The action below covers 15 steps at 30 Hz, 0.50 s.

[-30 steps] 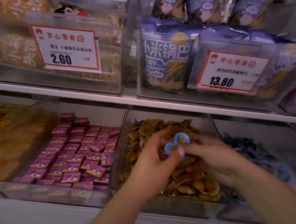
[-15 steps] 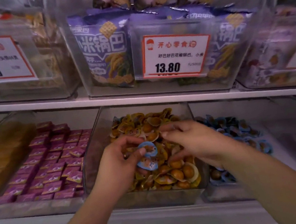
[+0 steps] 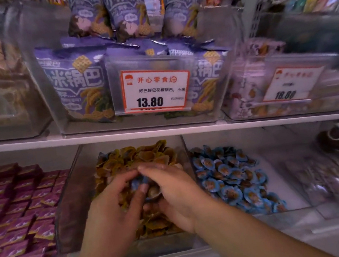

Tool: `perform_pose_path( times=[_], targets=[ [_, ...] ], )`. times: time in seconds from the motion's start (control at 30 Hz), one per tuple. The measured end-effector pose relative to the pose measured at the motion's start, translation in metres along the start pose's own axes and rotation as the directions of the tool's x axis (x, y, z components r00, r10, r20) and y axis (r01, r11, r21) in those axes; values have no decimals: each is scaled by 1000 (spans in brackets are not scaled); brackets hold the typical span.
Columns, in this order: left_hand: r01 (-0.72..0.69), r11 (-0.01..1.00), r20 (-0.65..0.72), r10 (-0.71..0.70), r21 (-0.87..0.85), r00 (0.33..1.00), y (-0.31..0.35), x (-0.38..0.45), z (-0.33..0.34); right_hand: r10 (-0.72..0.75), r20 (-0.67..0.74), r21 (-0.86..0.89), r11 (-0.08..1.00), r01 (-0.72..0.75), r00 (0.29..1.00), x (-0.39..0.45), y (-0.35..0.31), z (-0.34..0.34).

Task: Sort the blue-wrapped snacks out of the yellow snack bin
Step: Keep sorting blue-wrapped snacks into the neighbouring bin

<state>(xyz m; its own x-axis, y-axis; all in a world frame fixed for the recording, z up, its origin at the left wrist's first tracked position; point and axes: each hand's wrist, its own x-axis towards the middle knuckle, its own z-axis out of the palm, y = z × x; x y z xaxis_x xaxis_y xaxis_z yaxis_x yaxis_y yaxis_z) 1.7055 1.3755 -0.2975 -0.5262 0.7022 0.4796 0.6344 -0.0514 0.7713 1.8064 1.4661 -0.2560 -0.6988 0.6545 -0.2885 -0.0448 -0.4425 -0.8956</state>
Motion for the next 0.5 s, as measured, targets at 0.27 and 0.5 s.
perform_pose_path(
  times=[0.27, 0.5],
  targets=[
    [-39, 999, 38, 40, -11, 998, -9, -5, -18, -315, -254, -470, 866, 168, 914, 0, -63, -86],
    [-97, 978, -26, 103, 182, 994, -11, 0, -36, -415, -379, -817, 569, -89, 827, 18, -73, -156]
  ],
)
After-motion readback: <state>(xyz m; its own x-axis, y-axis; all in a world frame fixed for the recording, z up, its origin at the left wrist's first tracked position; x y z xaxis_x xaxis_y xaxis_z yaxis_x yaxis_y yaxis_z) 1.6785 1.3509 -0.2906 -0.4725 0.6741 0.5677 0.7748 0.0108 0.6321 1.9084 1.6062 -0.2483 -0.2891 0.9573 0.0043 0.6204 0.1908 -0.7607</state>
